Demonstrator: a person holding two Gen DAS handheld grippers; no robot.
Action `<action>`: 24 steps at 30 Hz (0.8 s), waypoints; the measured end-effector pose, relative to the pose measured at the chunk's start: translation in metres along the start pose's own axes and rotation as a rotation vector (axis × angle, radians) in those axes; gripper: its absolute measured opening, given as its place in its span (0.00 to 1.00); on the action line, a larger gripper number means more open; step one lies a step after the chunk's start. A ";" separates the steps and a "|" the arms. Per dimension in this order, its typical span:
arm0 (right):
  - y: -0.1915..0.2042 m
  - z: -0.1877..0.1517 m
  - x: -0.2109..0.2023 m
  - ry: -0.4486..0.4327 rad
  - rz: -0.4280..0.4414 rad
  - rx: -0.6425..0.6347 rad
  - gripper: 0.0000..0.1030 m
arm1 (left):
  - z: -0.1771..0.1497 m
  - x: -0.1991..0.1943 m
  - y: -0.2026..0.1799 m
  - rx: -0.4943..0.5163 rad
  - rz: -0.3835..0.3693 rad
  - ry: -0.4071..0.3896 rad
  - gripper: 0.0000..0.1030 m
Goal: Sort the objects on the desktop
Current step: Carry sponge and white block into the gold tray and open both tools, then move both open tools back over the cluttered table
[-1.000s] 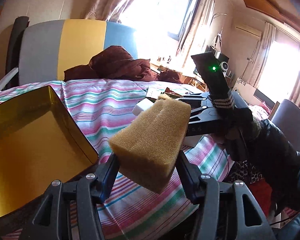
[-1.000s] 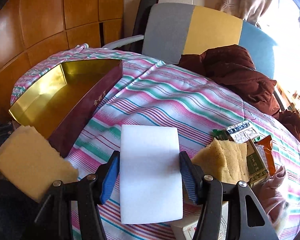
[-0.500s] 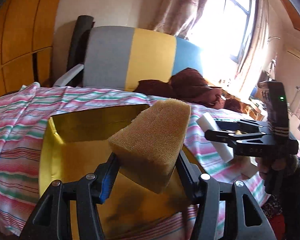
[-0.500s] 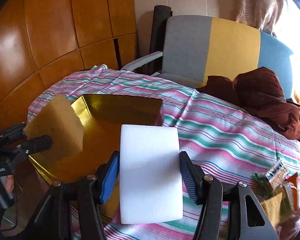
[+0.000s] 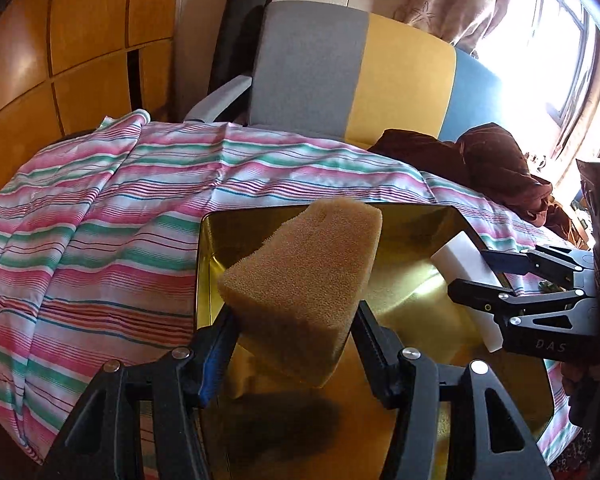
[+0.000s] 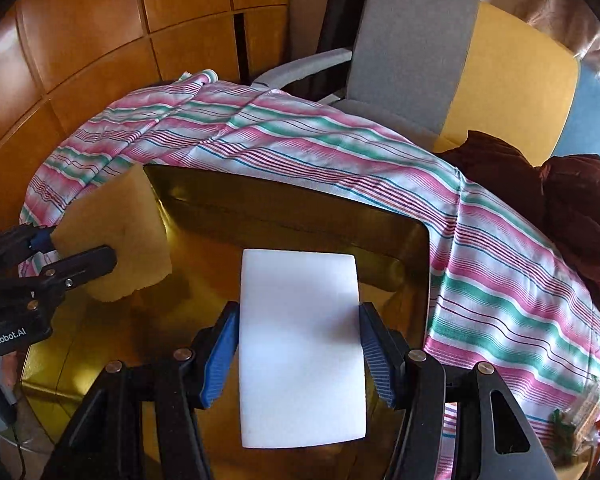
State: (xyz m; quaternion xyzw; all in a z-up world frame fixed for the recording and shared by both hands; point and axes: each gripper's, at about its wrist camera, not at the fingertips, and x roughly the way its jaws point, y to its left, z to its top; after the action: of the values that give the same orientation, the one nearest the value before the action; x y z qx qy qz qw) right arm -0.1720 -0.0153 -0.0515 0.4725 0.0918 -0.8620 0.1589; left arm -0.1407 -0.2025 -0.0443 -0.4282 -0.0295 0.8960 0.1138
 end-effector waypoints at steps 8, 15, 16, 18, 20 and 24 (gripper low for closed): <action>-0.002 0.015 0.022 0.022 0.003 0.035 0.60 | 0.016 0.027 0.013 -0.029 0.024 0.063 0.58; -0.003 0.015 0.008 -0.070 0.019 0.055 0.67 | 0.020 0.024 0.017 -0.048 0.010 0.055 0.64; -0.003 0.014 0.005 -0.084 0.013 0.054 0.67 | 0.020 0.023 0.018 -0.053 0.010 0.052 0.64; -0.003 0.010 -0.004 -0.112 0.008 0.054 0.67 | 0.021 0.018 0.019 -0.060 0.014 0.034 0.64; -0.005 0.002 -0.015 -0.143 0.005 0.068 0.67 | 0.022 0.011 0.020 -0.064 0.021 0.011 0.64; -0.013 -0.022 -0.039 -0.208 0.015 0.111 0.67 | 0.021 -0.002 0.018 -0.042 0.036 -0.024 0.64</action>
State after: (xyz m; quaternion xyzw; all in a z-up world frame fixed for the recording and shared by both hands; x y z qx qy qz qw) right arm -0.1401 0.0105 -0.0302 0.3892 0.0234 -0.9089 0.1479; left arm -0.1588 -0.2197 -0.0322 -0.4203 -0.0420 0.9021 0.0885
